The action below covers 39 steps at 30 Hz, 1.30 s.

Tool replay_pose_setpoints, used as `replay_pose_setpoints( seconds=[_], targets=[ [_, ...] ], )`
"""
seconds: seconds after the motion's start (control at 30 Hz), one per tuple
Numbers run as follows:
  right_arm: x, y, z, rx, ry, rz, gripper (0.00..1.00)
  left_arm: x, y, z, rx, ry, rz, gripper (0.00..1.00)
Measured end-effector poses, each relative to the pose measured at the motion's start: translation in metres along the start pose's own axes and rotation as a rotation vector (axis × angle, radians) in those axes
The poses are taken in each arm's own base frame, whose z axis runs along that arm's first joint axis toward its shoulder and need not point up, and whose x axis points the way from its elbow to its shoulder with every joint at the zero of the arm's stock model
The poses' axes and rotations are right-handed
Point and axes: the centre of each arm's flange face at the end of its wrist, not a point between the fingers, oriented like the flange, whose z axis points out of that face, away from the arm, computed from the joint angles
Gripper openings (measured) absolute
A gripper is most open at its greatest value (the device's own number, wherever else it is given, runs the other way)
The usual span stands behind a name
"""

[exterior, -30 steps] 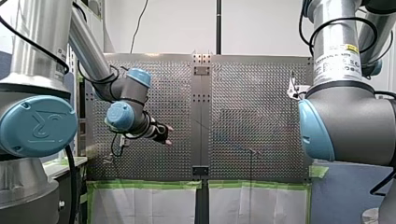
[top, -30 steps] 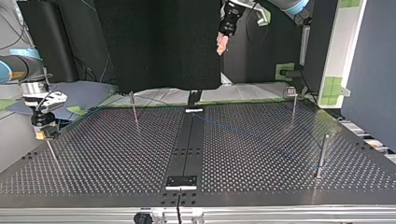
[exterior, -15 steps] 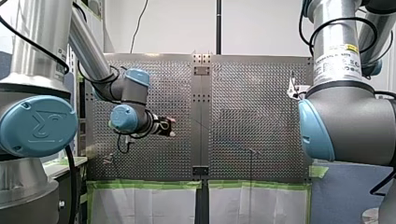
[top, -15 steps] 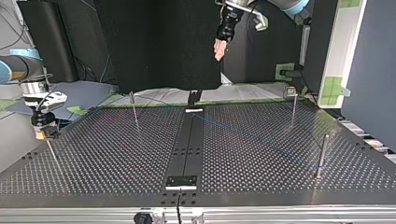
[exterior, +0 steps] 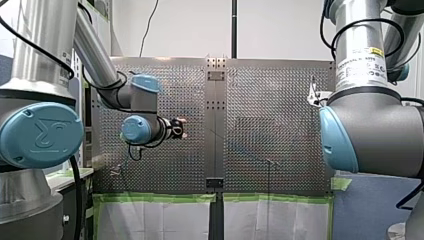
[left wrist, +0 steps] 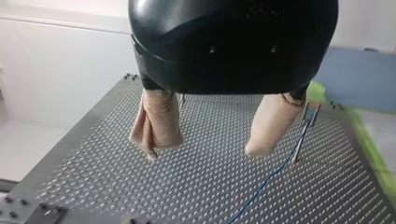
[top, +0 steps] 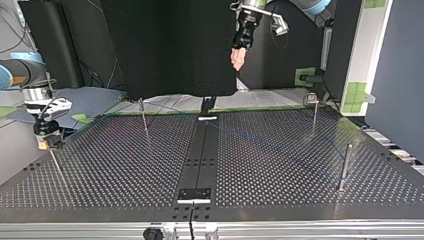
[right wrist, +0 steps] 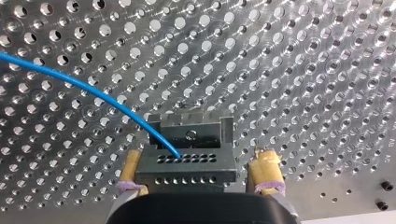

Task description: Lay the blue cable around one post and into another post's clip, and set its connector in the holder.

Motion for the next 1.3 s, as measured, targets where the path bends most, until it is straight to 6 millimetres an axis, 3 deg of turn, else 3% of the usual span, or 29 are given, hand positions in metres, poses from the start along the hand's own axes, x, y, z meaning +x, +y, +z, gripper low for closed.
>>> replay_pose_setpoints(
  seconds=[0.77, 1.3],
  targets=[
    [0.000, 0.000, 0.000, 0.000, 0.000, 0.000, 1.00, -0.017, 0.014, 0.013, -0.110, -0.203, -0.054, 1.00],
    [0.000, 0.000, 0.000, 0.000, 0.000, 0.000, 1.00, -0.010, 0.020, 0.011, -0.138, -0.104, 0.065, 1.00]
  ],
)
